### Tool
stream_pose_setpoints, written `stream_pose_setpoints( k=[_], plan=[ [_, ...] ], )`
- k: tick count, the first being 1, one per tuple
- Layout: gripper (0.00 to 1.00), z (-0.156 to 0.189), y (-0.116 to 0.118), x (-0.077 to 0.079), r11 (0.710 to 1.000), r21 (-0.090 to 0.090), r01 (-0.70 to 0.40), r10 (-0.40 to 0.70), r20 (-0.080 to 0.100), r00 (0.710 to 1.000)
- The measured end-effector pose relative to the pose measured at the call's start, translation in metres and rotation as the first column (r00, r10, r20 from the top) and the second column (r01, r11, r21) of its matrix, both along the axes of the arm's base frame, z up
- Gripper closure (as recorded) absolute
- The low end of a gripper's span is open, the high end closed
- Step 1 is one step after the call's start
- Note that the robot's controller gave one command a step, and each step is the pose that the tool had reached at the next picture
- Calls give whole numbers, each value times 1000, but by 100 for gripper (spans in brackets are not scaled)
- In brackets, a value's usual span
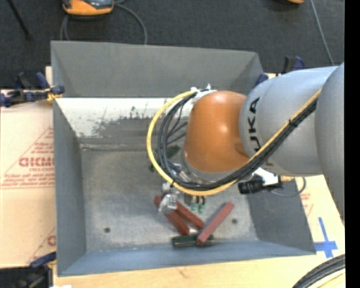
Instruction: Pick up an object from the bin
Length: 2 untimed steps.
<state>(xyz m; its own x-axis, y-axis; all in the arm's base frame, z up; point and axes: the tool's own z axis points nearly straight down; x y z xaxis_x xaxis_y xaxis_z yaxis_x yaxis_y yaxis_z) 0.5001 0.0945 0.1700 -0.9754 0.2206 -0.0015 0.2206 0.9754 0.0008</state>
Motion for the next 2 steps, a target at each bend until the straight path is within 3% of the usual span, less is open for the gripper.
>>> stream_pose_setpoints(
  k=[2],
  plan=[
    [100, 0, 0, 0, 1000, 0, 4, -4, 0, 1000]
  ],
)
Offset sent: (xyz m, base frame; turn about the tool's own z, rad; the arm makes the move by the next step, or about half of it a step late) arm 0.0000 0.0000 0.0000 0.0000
